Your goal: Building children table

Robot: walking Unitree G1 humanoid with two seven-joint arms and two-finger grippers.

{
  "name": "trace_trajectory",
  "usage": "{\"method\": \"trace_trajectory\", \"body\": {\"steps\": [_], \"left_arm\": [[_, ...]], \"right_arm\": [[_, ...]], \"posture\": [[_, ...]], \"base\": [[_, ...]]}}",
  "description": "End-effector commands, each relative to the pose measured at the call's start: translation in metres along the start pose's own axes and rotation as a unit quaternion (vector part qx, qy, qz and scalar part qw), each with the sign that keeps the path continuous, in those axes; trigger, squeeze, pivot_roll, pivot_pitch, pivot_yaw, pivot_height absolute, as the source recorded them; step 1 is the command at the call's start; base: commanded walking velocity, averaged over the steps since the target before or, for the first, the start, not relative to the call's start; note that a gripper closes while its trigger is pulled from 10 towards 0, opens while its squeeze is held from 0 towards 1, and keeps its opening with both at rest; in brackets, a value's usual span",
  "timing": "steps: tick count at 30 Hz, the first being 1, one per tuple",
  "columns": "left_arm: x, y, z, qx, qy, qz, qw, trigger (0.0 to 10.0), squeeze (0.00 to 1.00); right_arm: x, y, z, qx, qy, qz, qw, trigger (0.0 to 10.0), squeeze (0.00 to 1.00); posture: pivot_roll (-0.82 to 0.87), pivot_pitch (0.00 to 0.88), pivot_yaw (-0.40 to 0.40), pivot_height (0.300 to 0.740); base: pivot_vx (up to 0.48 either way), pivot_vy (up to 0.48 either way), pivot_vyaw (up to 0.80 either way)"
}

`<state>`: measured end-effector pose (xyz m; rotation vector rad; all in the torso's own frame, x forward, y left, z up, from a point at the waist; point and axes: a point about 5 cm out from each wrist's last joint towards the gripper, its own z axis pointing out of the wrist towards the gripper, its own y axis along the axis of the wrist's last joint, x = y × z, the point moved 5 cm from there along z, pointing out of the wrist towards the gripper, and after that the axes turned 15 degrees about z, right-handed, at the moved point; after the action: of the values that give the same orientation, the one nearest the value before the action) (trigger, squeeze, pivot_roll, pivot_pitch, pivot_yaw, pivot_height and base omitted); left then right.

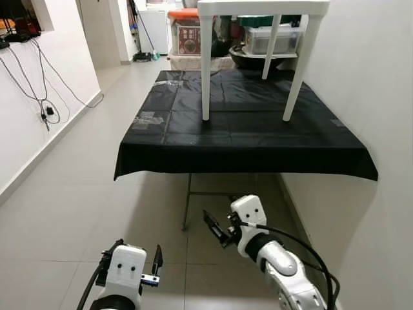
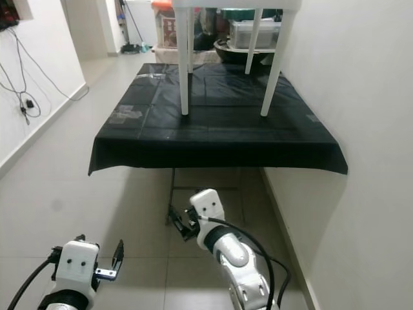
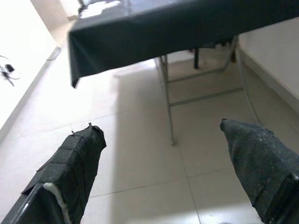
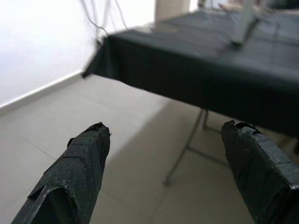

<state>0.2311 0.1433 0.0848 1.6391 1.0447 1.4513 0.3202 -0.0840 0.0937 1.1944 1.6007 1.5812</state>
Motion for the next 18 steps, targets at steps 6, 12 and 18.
{"method": "trace_trajectory", "body": {"steps": [6, 12, 18], "left_arm": [[0.004, -0.003, 0.013, -0.004, 0.015, 0.017, 1.0, 10.0, 0.0], [0.011, -0.01, 0.015, 0.03, 0.05, -0.038, 0.998, 10.0, 0.0], [0.005, -0.009, 0.018, 0.053, 0.068, -0.091, 0.992, 10.0, 0.0]], "right_arm": [[-0.013, -0.006, 0.006, 0.015, -0.041, -0.004, 0.999, 10.0, 0.0], [-0.023, -0.014, 0.008, 0.036, -0.075, 0.013, 0.996, 10.0, 0.0], [-0.014, -0.012, 0.013, 0.029, -0.072, 0.031, 0.996, 10.0, 0.0]], "posture": [[-0.06, 0.0, -0.003, 0.734], [-0.05, 0.0, 0.006, 0.734], [-0.05, 0.0, 0.006, 0.734]], "base": [[0.0, 0.0, 0.0], [0.0, 0.0, 0.0], [0.0, 0.0, 0.0]]}}
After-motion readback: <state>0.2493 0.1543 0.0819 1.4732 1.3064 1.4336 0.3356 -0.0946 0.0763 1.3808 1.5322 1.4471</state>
